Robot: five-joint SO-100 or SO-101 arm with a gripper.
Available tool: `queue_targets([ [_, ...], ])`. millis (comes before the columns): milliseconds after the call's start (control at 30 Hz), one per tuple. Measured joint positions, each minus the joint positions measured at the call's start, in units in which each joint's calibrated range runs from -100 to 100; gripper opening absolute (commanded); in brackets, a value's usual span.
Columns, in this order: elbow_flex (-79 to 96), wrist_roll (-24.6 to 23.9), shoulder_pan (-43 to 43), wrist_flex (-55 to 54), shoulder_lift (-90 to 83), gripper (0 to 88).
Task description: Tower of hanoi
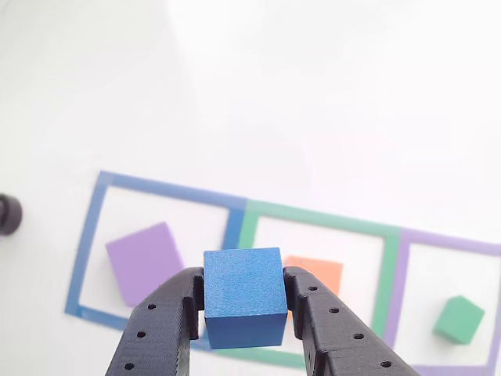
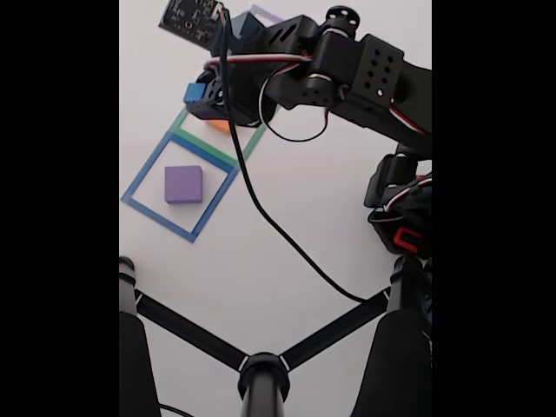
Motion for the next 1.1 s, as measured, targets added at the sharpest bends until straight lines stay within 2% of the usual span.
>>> queue_targets([
  [67,-5.5,0.0,0.7,6.9,-0.6,3.4],
  [200,-11.7,0.0,2.6,13.3,-1.9,3.3],
  [600,-13.6,0.0,13.3,16.2,-3.9,3.2],
  [733,-11.1,0.0,16.7,14.6,-4.4,3.2],
  [1100,4.0,0.0,27.8,-1.3,-5.1,3.2],
])
